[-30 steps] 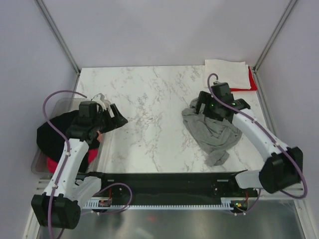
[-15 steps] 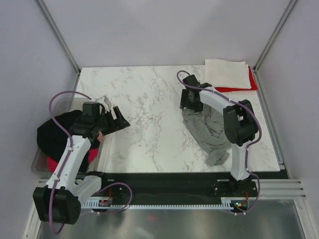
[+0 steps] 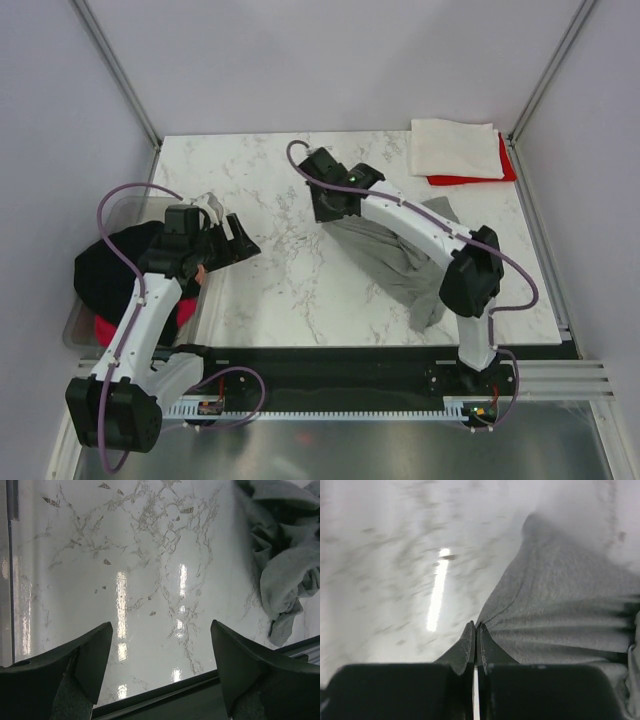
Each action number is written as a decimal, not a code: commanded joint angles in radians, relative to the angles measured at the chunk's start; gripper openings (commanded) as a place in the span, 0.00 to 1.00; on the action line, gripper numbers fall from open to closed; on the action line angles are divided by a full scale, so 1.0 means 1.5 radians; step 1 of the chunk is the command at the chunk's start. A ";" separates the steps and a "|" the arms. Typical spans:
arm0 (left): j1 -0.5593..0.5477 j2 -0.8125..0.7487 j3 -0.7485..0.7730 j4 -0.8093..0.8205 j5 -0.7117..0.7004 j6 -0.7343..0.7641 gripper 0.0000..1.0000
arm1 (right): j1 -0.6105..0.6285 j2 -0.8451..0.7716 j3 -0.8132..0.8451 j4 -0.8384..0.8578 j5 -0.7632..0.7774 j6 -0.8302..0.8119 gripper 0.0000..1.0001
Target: Fold and stack the t-shirts
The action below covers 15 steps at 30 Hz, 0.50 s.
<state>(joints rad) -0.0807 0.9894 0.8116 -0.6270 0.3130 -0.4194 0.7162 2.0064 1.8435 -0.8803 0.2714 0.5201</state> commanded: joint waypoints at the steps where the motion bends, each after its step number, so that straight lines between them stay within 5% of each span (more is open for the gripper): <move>1: 0.002 -0.028 0.000 0.011 -0.023 0.025 0.87 | 0.098 -0.114 0.100 -0.060 -0.035 -0.015 0.00; 3: 0.002 -0.034 0.000 0.011 -0.030 0.024 0.87 | 0.104 -0.154 0.061 0.003 -0.140 -0.057 0.05; 4: 0.002 -0.034 0.000 0.010 -0.031 0.023 0.87 | 0.105 -0.169 0.028 0.030 -0.143 -0.073 0.34; 5: 0.002 -0.033 0.000 0.010 -0.033 0.023 0.88 | 0.099 -0.186 -0.032 0.041 -0.048 -0.074 0.98; 8: 0.002 -0.019 0.000 0.008 -0.036 0.023 0.88 | 0.022 -0.184 -0.110 -0.033 -0.003 -0.039 0.98; 15: 0.001 -0.009 -0.001 0.001 -0.038 0.014 0.86 | 0.000 -0.446 -0.443 0.110 -0.036 0.074 0.98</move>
<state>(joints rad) -0.0807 0.9760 0.8116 -0.6285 0.2668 -0.4198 0.6800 1.5280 1.2930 -0.7727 0.2386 0.5289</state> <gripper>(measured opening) 0.871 0.982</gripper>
